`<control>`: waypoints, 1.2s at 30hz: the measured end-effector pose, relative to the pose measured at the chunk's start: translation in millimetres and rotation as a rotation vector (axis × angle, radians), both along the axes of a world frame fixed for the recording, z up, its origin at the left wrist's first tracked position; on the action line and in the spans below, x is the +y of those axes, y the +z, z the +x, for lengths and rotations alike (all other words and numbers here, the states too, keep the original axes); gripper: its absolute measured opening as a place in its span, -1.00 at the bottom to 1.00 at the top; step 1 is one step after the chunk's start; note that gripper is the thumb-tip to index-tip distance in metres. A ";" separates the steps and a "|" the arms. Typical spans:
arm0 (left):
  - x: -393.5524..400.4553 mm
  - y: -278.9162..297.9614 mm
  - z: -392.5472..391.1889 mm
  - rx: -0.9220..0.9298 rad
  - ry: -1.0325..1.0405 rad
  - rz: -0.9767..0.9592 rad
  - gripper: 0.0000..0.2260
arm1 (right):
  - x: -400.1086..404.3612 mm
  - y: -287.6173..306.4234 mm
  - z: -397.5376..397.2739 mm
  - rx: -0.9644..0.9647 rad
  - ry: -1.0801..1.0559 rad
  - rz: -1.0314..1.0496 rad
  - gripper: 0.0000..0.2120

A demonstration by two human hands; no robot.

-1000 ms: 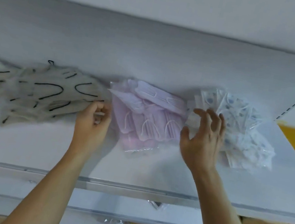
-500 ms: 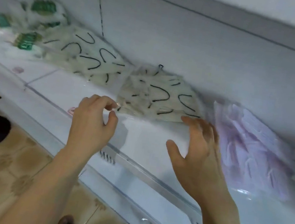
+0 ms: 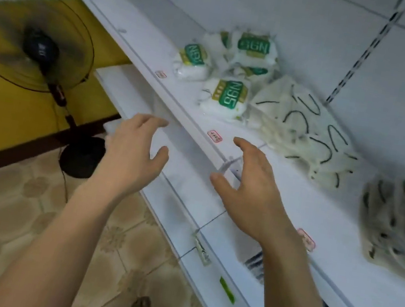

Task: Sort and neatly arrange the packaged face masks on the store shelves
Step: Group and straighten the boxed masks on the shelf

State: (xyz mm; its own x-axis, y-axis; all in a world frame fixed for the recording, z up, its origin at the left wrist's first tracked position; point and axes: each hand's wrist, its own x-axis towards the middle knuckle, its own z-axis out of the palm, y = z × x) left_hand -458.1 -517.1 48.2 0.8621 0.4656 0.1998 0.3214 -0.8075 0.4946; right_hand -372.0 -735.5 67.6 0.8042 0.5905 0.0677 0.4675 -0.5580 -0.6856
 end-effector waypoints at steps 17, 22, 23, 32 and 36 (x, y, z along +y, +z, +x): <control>292.0 -2.6 130.8 0.093 0.073 -0.062 -0.47 | 350.8 10.8 165.1 -0.031 0.187 -0.050 -0.37; 387.3 -1.7 175.5 0.024 0.135 -0.116 -0.50 | 456.1 31.8 229.5 -0.083 0.233 -0.140 -0.36; 406.9 -4.7 185.8 0.020 0.134 -0.129 -0.50 | 474.5 31.1 242.6 -0.092 0.243 -0.148 -0.36; 615.3 -10.2 331.8 -0.094 0.038 -0.177 -0.54 | 684.0 -8.6 371.6 -0.056 0.095 0.098 -0.32; 697.3 -9.0 373.3 -0.018 -0.076 -0.228 -0.53 | 800.9 6.3 456.5 -0.160 0.018 0.152 -0.40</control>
